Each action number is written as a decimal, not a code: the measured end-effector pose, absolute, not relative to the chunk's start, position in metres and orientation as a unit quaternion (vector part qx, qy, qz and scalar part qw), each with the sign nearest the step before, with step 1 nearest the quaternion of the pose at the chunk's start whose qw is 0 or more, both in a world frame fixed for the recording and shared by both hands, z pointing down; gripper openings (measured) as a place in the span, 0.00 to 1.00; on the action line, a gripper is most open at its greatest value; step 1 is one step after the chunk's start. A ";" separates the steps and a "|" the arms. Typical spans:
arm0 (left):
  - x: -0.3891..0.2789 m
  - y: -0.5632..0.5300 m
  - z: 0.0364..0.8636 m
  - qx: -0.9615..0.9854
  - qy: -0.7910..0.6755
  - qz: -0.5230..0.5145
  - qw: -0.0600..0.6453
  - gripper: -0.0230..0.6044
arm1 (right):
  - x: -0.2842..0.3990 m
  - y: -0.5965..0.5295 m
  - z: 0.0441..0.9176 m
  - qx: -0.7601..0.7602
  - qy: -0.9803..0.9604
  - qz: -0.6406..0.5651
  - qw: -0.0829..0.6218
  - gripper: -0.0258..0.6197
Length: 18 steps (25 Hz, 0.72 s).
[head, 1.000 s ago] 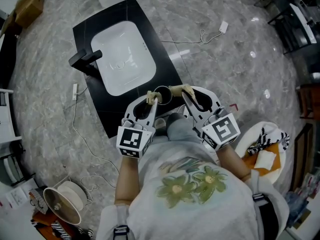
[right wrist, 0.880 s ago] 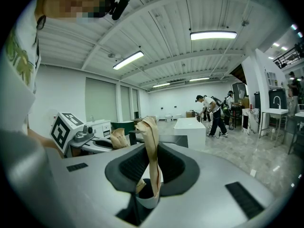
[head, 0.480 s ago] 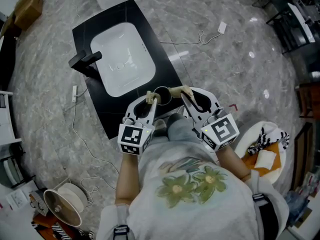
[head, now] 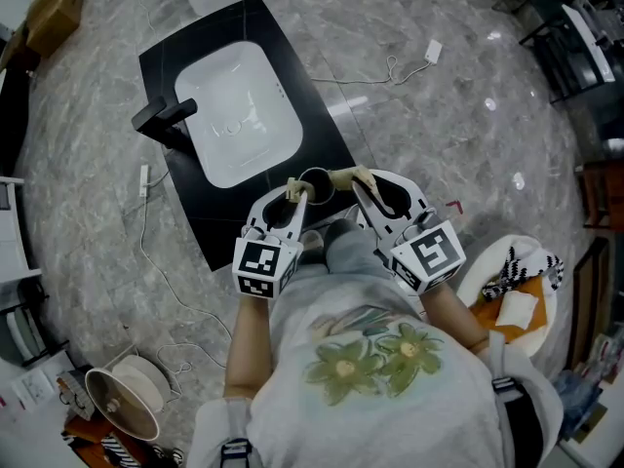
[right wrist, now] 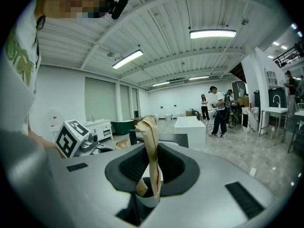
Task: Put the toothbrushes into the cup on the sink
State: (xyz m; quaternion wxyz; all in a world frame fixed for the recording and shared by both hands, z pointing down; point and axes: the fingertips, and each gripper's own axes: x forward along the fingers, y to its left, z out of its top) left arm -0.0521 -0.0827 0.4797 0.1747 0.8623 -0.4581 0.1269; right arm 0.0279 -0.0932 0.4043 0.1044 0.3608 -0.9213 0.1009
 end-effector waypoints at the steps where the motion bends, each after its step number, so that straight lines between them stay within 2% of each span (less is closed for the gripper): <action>1: -0.052 -0.083 0.482 0.862 -0.457 0.129 0.176 0.11 | 0.028 -0.094 0.405 0.361 -0.921 0.102 0.105 0.16; 18: -0.044 -0.092 0.515 0.858 -0.448 0.176 0.179 0.11 | 0.031 -0.106 0.409 0.362 -0.919 0.108 0.110 0.16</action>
